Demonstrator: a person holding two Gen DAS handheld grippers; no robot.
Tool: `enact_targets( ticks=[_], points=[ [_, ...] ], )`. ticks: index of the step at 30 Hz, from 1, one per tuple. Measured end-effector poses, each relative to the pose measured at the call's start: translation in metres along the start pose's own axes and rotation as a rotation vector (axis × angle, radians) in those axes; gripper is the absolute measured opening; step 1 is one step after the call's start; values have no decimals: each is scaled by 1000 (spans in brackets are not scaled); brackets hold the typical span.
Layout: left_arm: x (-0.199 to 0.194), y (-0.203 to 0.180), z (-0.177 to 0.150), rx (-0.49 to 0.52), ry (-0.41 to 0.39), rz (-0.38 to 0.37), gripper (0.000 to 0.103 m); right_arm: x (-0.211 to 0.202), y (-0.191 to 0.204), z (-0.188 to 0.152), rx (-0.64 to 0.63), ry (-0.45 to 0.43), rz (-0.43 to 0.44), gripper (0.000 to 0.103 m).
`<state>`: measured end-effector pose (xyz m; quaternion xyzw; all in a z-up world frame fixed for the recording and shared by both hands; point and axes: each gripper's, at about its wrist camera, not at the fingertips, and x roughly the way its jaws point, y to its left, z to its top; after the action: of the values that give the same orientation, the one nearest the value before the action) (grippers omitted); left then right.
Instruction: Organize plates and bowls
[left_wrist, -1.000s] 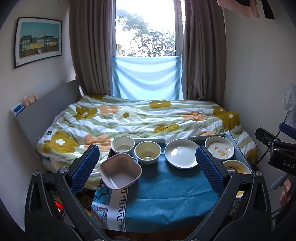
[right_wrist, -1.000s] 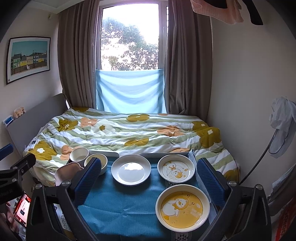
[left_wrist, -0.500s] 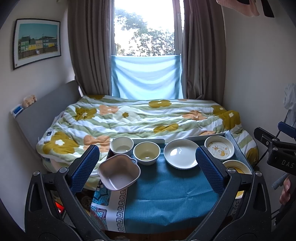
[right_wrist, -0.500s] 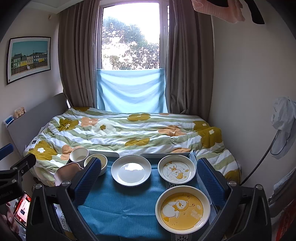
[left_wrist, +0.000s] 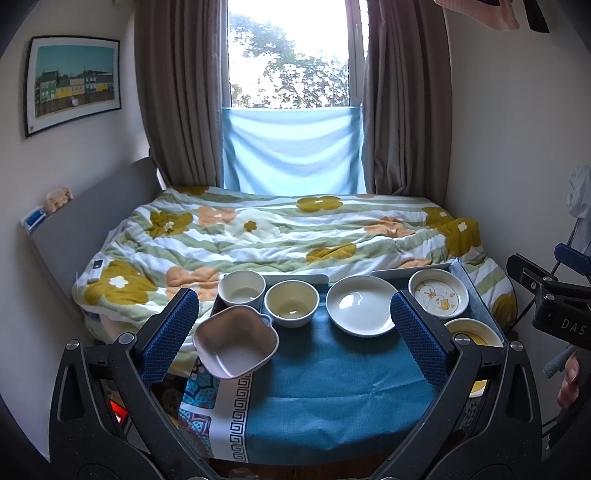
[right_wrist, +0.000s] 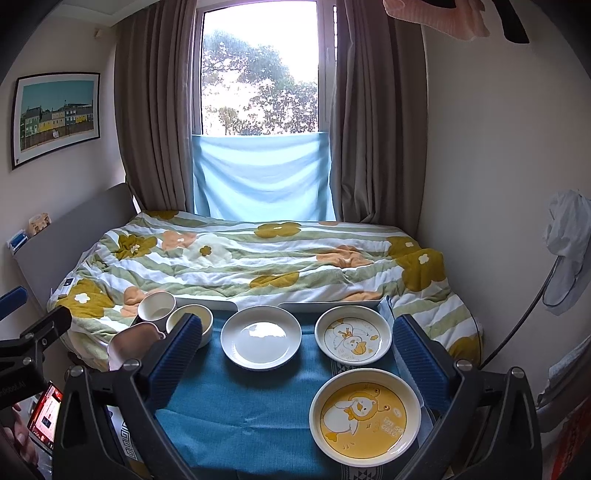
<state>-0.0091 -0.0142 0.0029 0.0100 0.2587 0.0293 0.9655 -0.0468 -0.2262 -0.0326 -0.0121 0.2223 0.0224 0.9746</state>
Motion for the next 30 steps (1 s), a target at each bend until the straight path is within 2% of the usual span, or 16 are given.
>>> enact_targets(
  ticks=[23,30],
  points=[
    [3,-3,-2,10,-1,-2,103,2,1,0,1,-6,15,103],
    [27,-17,-4,93,83,4,103,6,0,-10,31,15,41,103]
  ],
)
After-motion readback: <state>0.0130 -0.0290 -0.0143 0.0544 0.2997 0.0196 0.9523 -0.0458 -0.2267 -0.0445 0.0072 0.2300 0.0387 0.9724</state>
